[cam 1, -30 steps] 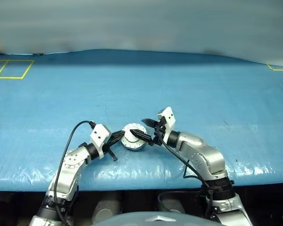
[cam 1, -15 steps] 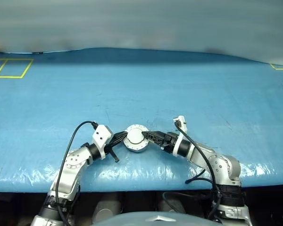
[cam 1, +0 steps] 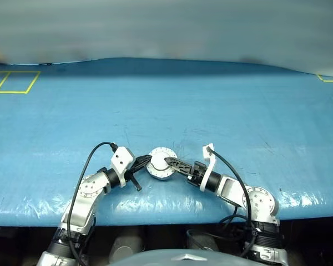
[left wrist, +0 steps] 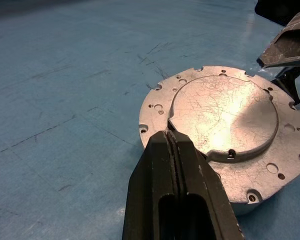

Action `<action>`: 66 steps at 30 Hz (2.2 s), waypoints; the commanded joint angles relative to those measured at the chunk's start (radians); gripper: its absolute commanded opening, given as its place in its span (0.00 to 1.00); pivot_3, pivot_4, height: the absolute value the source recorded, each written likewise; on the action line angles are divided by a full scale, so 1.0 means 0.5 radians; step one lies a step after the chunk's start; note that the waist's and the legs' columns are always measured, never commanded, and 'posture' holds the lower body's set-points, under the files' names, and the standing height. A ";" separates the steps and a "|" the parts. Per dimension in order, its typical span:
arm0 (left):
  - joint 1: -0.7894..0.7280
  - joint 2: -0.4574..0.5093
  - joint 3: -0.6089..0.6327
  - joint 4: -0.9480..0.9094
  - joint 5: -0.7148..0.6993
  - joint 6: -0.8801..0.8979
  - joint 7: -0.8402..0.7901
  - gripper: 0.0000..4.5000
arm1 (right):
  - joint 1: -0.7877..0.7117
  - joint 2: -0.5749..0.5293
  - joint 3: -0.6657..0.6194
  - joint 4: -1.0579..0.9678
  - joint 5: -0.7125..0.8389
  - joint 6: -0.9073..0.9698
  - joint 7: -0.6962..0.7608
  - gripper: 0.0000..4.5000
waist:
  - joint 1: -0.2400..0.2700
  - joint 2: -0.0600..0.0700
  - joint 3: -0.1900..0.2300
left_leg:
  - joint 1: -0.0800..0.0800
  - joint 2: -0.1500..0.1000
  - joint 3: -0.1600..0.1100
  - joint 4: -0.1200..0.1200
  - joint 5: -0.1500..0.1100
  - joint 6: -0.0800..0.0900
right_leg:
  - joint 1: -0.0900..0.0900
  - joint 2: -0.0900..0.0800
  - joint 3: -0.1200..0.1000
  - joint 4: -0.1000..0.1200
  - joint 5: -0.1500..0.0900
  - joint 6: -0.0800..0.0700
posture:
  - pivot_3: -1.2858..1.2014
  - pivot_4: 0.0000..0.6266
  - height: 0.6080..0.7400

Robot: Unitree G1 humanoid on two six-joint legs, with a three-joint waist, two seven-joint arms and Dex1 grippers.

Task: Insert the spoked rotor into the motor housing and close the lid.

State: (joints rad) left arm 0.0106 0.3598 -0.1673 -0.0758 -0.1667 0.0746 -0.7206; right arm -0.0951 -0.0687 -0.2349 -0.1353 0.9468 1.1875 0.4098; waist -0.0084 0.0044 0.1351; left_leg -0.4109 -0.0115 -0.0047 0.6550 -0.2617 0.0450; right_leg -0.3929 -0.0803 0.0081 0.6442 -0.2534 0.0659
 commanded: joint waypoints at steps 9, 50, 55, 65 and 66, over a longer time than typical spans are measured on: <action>0.075 0.001 -0.117 0.047 0.050 0.025 -0.034 0.00 | -0.024 0.025 -0.047 0.029 0.191 0.044 -0.091 0.39 | -0.004 0.001 -0.001 | 0.000 0.000 0.000 0.004 0.000 0.001 | 0.002 0.006 0.000 0.001 0.001 0.003 | 0.52 0.24 1.00; 0.170 -0.664 0.664 -0.208 -1.729 1.049 0.215 1.00 | -0.385 0.353 -0.318 0.127 1.003 -0.290 -0.639 0.28 | -0.038 0.005 0.006 | -0.007 0.003 0.007 0.015 0.003 0.005 | -0.003 0.026 0.007 0.005 0.010 0.010 | 0.52 0.24 1.00; 0.155 -0.675 0.661 -0.224 -1.853 1.143 0.228 1.00 | -0.329 0.342 -0.188 0.099 1.049 -0.259 -0.670 0.28 | -0.037 0.004 0.006 | -0.007 0.003 0.007 0.015 0.003 0.005 | -0.002 0.029 0.009 0.004 0.011 0.010 | 0.52 0.24 1.00; 0.109 -0.716 0.623 -0.192 -1.881 1.140 0.210 1.00 | -0.266 0.280 -0.012 0.120 1.030 -0.241 -0.634 0.28 | -0.036 0.004 0.006 | -0.007 0.004 0.006 0.017 0.004 0.005 | -0.002 0.032 0.011 0.004 0.011 0.010 | 0.52 0.24 1.00; 0.099 -0.727 0.625 -0.179 -1.858 1.121 0.226 1.00 | -0.263 0.273 -0.001 0.113 1.037 -0.235 -0.624 0.28 | -0.035 0.004 0.006 | -0.007 0.004 0.006 0.017 0.004 0.004 | -0.001 0.032 0.011 0.004 0.011 0.010 | 0.52 0.24 1.00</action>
State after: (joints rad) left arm 0.0732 0.0048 0.1451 -0.1504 -1.0981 0.6584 -0.6094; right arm -0.2172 0.0652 -0.2447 -0.0353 1.4198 1.0733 0.0594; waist -0.0259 0.0065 0.1379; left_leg -0.4143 -0.0094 -0.0016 0.6638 -0.2598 0.0472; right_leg -0.3935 -0.0640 0.0136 0.6462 -0.2481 0.0711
